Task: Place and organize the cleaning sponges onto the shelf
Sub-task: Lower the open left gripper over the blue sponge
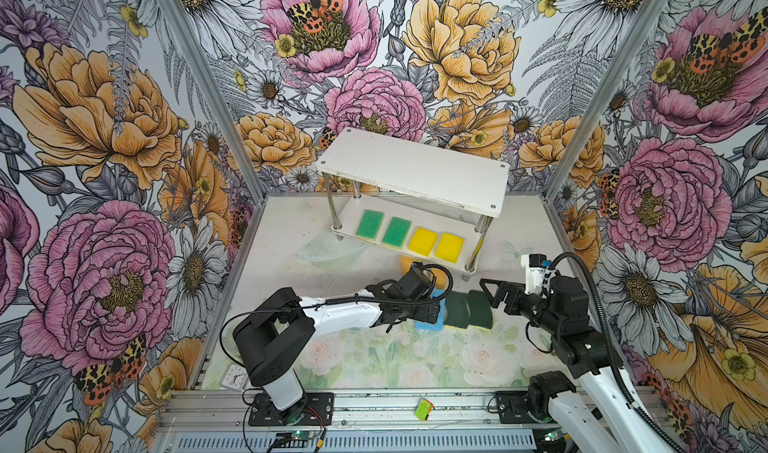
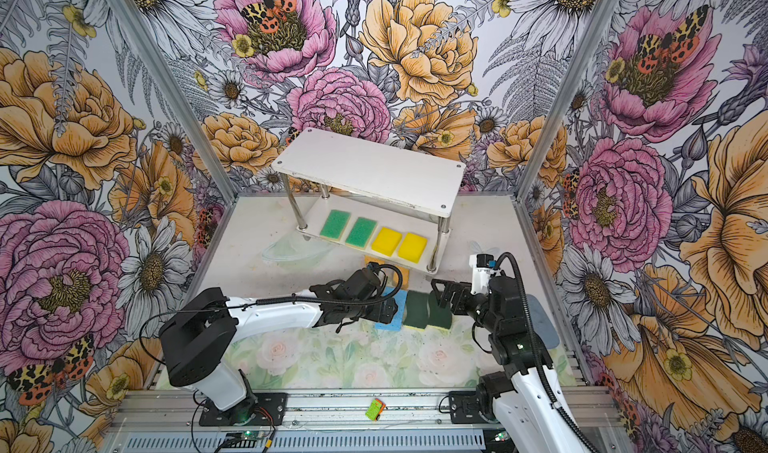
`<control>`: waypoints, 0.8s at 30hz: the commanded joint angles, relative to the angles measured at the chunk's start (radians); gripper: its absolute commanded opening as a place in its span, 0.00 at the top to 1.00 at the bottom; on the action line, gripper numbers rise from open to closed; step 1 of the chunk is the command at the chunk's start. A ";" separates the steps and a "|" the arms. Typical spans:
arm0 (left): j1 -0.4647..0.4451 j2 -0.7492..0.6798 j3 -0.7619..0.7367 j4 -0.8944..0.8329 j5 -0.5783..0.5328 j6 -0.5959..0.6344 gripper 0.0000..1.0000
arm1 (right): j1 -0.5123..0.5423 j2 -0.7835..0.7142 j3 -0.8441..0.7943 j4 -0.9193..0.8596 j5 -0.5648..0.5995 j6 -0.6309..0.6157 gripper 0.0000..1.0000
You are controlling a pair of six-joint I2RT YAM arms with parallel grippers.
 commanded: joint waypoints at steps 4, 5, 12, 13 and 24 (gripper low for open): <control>-0.041 0.067 0.080 -0.095 -0.036 0.036 0.01 | 0.005 0.006 -0.007 0.004 0.009 -0.003 0.00; -0.048 0.078 0.089 -0.118 -0.054 0.043 0.01 | 0.005 0.007 -0.007 0.004 0.007 -0.004 0.00; -0.085 0.114 0.104 -0.226 -0.151 0.060 0.01 | 0.005 0.012 -0.007 0.005 0.011 -0.004 0.00; -0.085 0.110 0.097 -0.228 -0.151 0.058 0.01 | 0.005 0.013 -0.007 0.005 0.010 -0.003 0.00; -0.057 0.041 0.007 -0.296 -0.275 0.053 0.01 | 0.005 0.012 -0.009 0.005 0.008 -0.001 0.00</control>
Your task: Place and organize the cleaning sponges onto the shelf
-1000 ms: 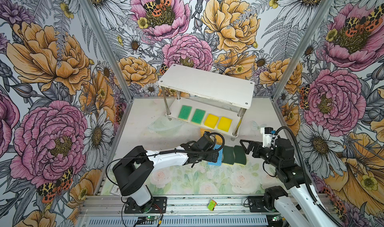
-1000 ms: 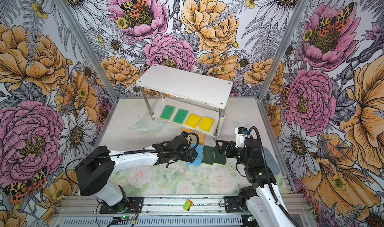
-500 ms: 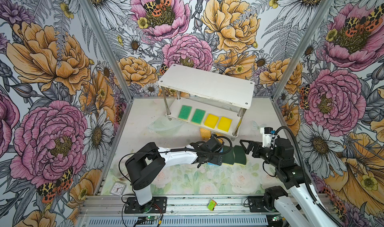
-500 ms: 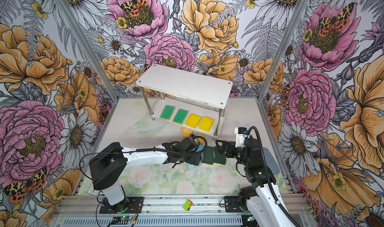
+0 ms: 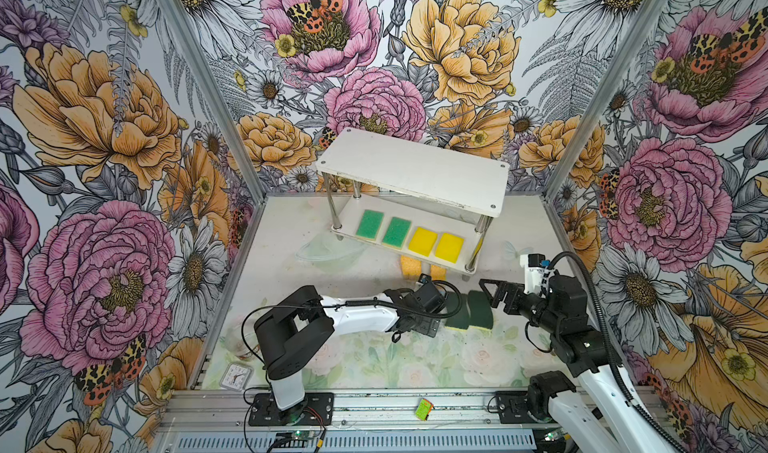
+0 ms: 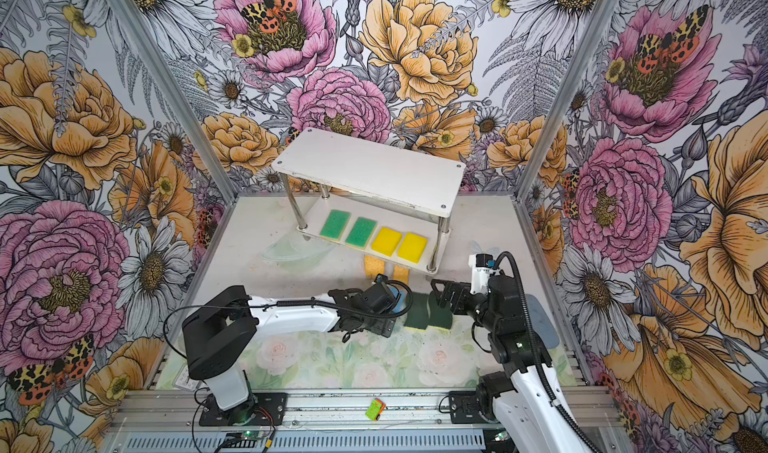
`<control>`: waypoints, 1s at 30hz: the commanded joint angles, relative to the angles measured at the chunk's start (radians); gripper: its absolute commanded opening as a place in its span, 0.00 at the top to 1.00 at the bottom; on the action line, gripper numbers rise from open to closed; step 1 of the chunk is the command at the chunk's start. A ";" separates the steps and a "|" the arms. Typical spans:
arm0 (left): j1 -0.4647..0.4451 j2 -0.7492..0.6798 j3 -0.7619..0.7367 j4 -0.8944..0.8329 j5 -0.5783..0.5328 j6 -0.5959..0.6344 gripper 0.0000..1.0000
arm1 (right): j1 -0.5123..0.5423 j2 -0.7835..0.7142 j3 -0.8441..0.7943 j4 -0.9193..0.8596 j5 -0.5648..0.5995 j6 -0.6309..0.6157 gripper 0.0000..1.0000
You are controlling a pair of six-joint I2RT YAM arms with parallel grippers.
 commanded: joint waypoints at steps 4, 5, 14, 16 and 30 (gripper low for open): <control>0.052 -0.099 -0.101 -0.088 -0.083 0.030 0.01 | 0.005 -0.002 -0.009 0.005 0.008 0.001 0.00; 0.051 -0.111 -0.107 -0.088 -0.084 0.041 0.01 | 0.005 -0.001 -0.009 0.005 0.009 0.000 0.00; 0.045 -0.169 -0.079 -0.087 -0.045 0.114 0.01 | 0.005 0.000 -0.007 0.005 0.011 0.003 0.00; 0.044 -0.182 -0.074 -0.085 -0.038 0.113 0.01 | 0.006 -0.002 -0.007 0.005 0.011 0.003 0.00; 0.051 -0.279 -0.113 -0.017 0.077 0.128 0.01 | 0.005 0.012 -0.004 0.005 0.014 0.000 0.00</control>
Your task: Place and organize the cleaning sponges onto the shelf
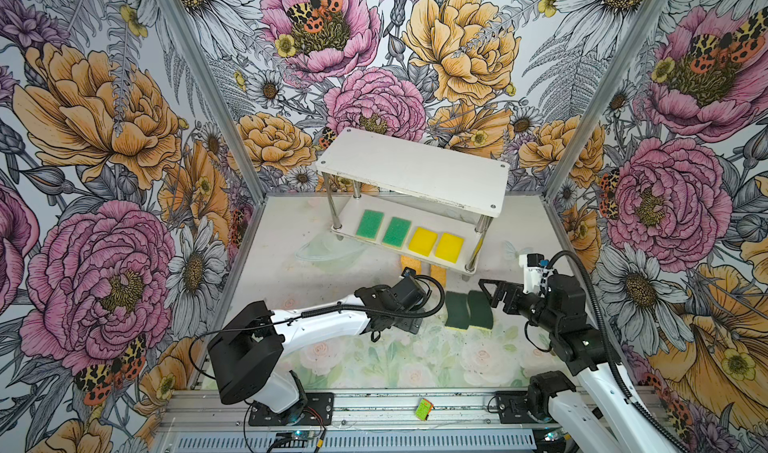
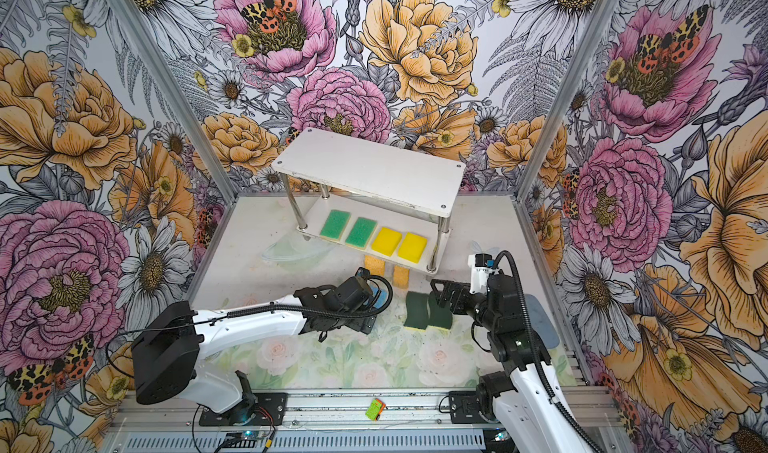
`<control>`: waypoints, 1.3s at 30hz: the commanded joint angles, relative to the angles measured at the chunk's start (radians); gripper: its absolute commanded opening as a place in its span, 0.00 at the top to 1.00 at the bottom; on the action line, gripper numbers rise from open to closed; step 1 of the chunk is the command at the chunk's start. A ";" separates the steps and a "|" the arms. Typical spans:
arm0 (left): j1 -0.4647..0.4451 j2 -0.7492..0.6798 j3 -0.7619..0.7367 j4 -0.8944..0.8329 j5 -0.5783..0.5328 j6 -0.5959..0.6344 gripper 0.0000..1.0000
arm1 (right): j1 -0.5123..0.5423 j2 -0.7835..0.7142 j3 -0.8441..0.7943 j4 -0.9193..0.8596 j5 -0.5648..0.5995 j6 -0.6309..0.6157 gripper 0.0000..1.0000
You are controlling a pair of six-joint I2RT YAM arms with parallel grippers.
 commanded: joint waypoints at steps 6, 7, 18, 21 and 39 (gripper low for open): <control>0.012 -0.020 -0.037 0.076 0.099 0.018 0.01 | 0.005 0.003 -0.003 0.005 0.013 0.002 0.00; 0.012 -0.017 -0.039 0.077 0.098 0.015 0.01 | 0.004 0.003 -0.003 0.005 0.013 0.002 0.00; 0.018 0.043 -0.055 0.112 0.044 -0.040 0.01 | 0.005 0.004 -0.003 0.005 0.014 0.003 0.00; 0.019 0.056 -0.056 0.130 0.044 -0.043 0.01 | 0.005 0.004 -0.001 0.005 0.014 0.002 0.00; 0.019 0.137 -0.045 0.170 0.038 -0.059 0.01 | 0.005 0.012 0.002 0.006 0.014 -0.003 0.00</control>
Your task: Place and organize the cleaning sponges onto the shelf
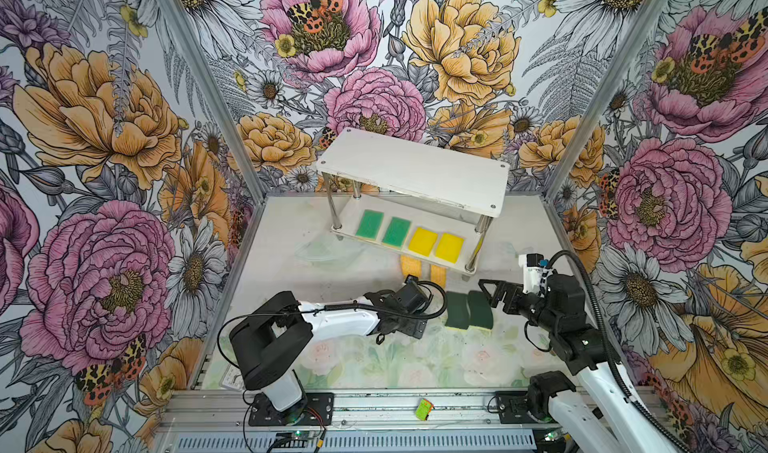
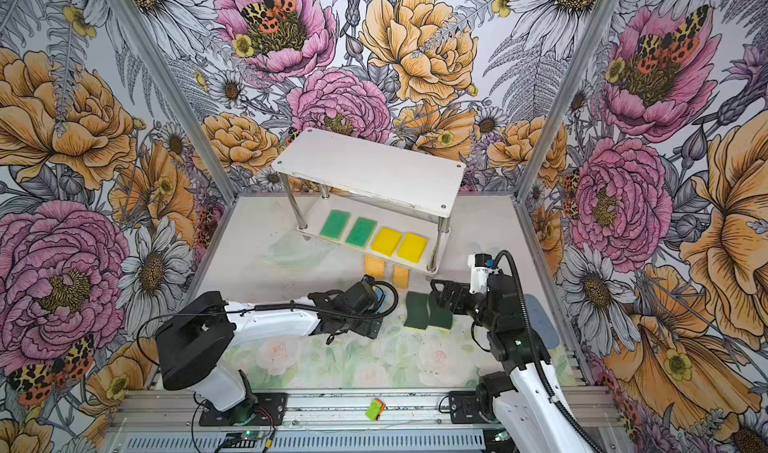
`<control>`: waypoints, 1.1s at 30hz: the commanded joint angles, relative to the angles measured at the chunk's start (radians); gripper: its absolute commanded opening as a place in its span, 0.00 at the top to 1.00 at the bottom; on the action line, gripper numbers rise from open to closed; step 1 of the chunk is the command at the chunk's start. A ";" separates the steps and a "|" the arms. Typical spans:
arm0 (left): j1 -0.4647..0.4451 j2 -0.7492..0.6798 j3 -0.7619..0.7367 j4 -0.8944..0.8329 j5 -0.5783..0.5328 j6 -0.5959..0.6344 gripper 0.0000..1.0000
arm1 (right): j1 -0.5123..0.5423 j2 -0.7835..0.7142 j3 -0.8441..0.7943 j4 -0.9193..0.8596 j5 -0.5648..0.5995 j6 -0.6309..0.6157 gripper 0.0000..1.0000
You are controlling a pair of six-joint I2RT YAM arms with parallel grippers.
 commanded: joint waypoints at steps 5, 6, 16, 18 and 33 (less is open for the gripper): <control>0.007 0.015 0.012 0.017 -0.029 -0.027 0.01 | 0.006 0.006 0.004 0.007 0.014 -0.003 0.00; 0.006 0.021 0.017 0.015 -0.027 -0.029 0.01 | 0.005 0.006 0.005 0.007 0.013 -0.002 0.00; 0.008 0.015 0.009 0.018 -0.027 -0.033 0.01 | 0.005 0.009 0.006 0.007 0.014 -0.004 0.00; 0.009 0.009 0.001 0.025 -0.027 -0.032 0.01 | 0.005 0.010 0.005 0.007 0.014 -0.003 0.00; 0.003 0.001 0.020 0.014 -0.103 -0.023 0.28 | 0.006 0.006 0.003 0.007 0.015 -0.002 0.00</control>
